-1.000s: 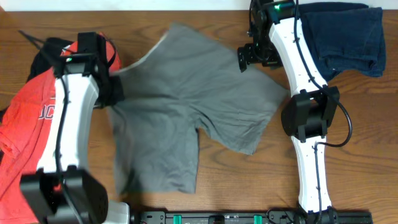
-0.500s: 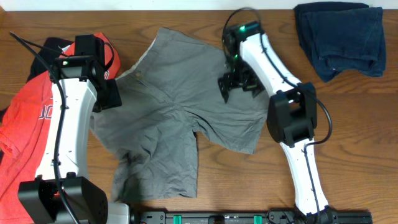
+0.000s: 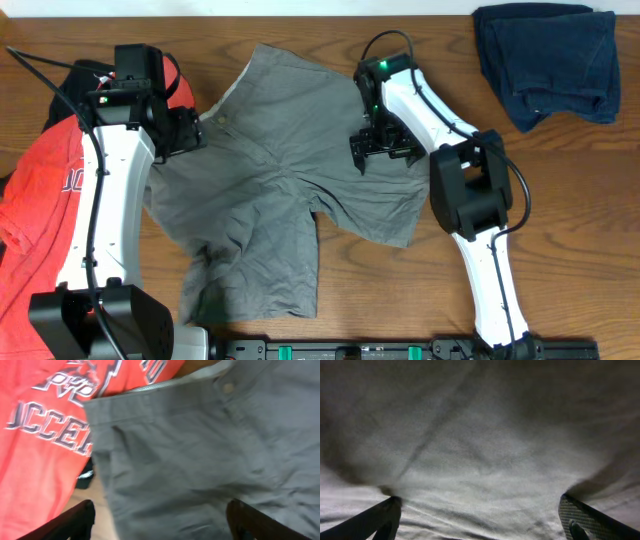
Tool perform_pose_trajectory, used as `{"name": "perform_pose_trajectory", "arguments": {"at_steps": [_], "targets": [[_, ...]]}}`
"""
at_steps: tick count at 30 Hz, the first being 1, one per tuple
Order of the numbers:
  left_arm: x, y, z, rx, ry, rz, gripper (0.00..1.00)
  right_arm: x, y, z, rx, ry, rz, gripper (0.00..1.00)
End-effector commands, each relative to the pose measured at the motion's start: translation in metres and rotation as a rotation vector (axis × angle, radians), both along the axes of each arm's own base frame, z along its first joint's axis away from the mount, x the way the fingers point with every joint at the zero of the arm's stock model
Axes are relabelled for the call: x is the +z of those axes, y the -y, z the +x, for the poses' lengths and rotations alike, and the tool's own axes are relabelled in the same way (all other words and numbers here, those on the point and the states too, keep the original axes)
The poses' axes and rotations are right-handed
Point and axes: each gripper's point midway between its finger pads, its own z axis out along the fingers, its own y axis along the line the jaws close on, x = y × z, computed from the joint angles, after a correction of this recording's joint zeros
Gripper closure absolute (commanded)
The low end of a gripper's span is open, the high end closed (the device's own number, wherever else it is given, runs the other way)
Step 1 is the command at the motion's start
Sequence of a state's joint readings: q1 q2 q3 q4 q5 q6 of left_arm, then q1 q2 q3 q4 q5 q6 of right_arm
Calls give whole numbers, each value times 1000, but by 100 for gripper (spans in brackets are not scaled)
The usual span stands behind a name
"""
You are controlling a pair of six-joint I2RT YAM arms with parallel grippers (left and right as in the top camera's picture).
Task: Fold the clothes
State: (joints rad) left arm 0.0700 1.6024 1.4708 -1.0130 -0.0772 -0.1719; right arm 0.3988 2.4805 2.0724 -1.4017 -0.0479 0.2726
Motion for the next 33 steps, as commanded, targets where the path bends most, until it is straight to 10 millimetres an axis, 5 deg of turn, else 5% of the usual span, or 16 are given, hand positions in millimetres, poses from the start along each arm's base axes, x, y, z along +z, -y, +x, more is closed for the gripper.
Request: {"name": "perform_pose_trajectory", "arguments": {"at_steps": [1,12,18,22,26,33], "targets": [[12,14,8,-27,52,-72,11,-39,18,11,-45,50,-70,3],[15,15,17,-31,87,-79,8,-99,49,120,-111,458,-10,8],[17,17,22,-35,111,-85,8,-105,67,168,-180,606,87,5],[13,21,22,-46,100,-87,8,-81,79,195,-190,662,135,1],[-3,28,20,-97,49,-76,8,-33,82,214,-187,661,210,1],[-47,19,19,-89,-74,-78,8,86,65,191,-149,562,353,1]]}}
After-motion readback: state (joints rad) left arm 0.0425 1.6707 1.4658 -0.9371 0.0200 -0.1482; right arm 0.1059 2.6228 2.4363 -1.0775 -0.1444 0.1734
